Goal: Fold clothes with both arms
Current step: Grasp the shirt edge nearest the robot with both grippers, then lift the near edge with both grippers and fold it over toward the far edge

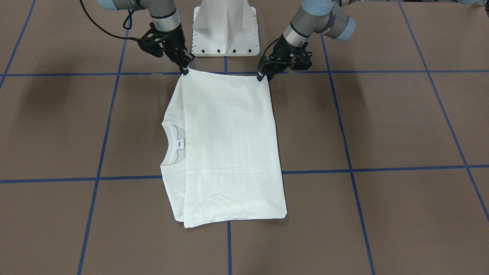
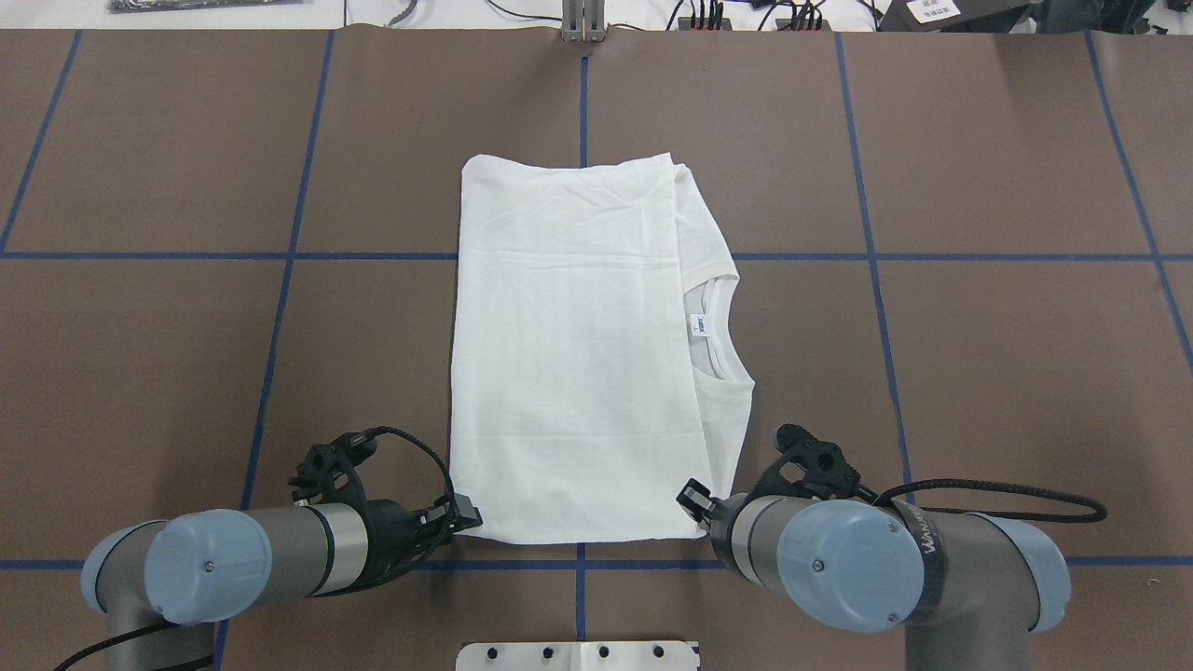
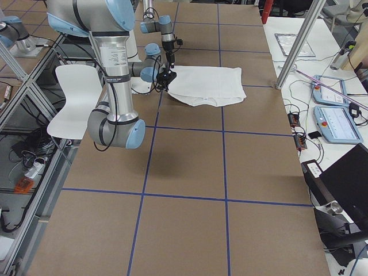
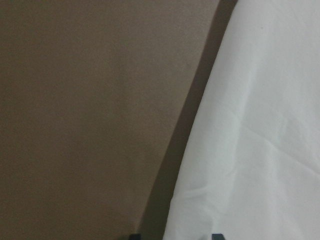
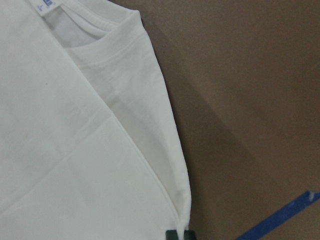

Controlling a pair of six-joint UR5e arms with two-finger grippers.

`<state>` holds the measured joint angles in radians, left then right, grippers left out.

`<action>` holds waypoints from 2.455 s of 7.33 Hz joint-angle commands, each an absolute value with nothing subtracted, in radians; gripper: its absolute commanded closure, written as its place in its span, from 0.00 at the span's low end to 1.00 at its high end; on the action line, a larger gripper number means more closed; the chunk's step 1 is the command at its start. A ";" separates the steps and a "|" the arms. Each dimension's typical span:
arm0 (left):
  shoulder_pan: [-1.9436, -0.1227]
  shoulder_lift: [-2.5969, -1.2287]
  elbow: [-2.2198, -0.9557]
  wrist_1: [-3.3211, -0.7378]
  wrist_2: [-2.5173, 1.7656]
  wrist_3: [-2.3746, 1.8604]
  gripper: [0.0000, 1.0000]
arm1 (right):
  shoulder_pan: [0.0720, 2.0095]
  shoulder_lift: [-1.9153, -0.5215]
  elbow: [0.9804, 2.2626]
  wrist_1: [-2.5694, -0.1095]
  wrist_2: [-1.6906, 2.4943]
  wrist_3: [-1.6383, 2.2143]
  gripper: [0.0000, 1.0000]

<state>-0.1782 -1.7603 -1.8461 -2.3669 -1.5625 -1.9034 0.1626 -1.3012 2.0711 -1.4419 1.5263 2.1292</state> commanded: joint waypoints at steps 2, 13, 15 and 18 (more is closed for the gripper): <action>-0.176 -1.759 -1.853 -2.367 -1.565 -1.924 1.00 | 0.164 -1.302 2.077 -1.442 1.526 2.129 1.00; -0.220 -1.863 -2.231 -1.944 -1.644 -1.949 1.00 | 0.202 -1.378 2.378 -1.606 1.526 2.179 1.00; -0.354 -1.978 -2.061 -1.931 -1.649 -1.768 1.00 | 0.454 -1.196 2.127 -1.600 1.763 1.952 1.00; -0.539 -2.054 -1.868 -1.944 -1.736 -1.571 1.00 | 0.596 -1.106 1.938 -1.595 1.828 1.728 1.00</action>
